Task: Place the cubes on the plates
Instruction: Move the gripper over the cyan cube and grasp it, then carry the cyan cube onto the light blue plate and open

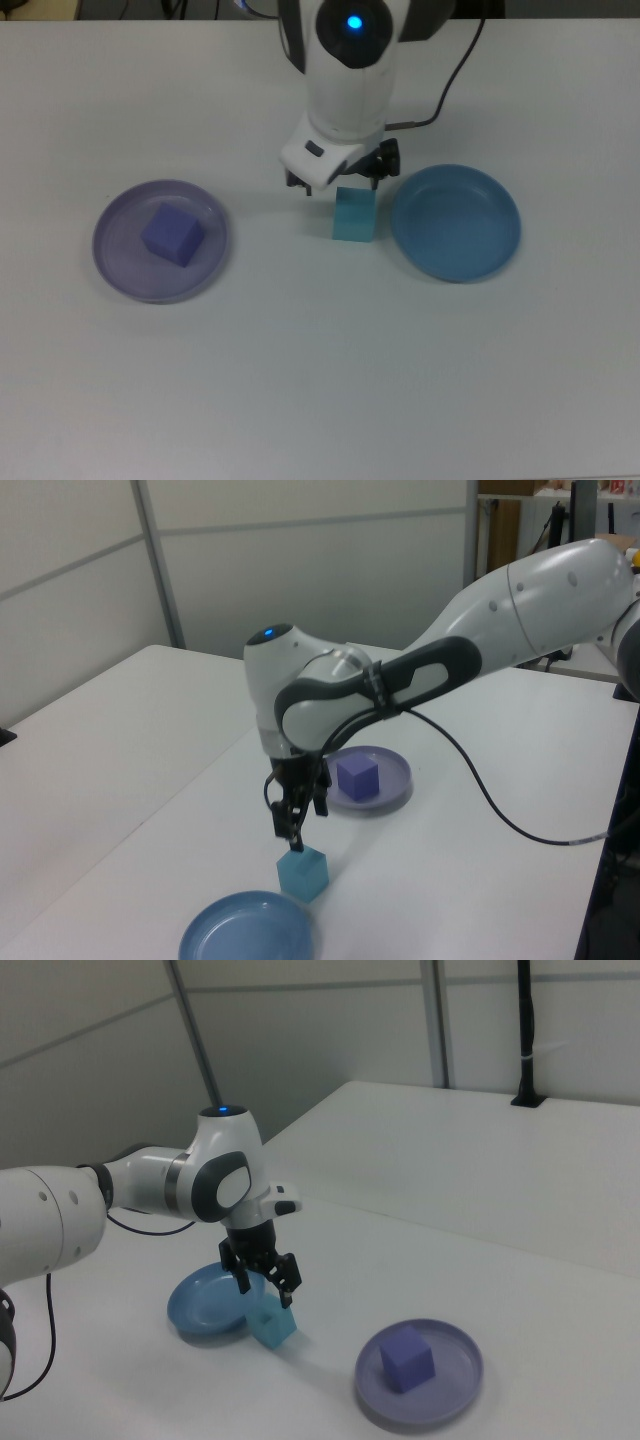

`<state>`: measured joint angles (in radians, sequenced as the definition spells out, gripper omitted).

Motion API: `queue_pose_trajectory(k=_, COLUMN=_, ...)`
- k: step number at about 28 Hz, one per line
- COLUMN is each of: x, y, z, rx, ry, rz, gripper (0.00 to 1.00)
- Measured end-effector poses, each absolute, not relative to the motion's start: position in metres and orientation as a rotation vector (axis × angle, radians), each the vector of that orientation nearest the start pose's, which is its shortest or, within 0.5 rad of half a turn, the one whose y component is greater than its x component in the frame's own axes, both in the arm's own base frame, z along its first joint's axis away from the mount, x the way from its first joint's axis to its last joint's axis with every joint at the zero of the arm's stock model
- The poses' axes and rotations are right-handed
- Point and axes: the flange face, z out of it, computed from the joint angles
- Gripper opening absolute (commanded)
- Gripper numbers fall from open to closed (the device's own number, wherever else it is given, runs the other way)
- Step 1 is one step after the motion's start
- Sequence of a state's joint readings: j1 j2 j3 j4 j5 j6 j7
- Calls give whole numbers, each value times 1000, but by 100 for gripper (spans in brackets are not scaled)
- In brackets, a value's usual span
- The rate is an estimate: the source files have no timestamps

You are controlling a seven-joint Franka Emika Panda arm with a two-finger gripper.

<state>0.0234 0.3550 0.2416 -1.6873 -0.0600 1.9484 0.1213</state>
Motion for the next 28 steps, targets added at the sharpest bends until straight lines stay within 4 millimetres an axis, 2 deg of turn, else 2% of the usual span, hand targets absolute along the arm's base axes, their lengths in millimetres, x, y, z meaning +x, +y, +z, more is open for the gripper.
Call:
queue_pose_trajectory(k=4, x=626, y=164, z=370, rx=-3114, ry=-241, rz=157, gripper=100)
queue_pose_trajectory(k=9, x=630, y=165, z=347, rx=-3117, ry=-248, rz=167, gripper=99)
queue_pose_trajectory(k=11, x=631, y=164, z=342, rx=-3121, ry=-251, rz=161, gripper=85)
queue_pose_trajectory(k=12, x=632, y=164, z=341, rx=-3124, ry=-252, rz=160, gripper=64)
queue_pose_trajectory(k=16, x=633, y=164, z=339, rx=-3127, ry=-253, rz=155, gripper=17)
queue_pose_trajectory(k=17, x=633, y=164, z=339, rx=-3127, ry=-253, rz=155, gripper=1)
queue_pose_trajectory(k=23, x=634, y=163, z=344, rx=-3128, ry=-250, rz=142, gripper=0)
queue_pose_trajectory(k=28, x=635, y=161, z=363, rx=-3131, ry=-239, rz=91, gripper=0)
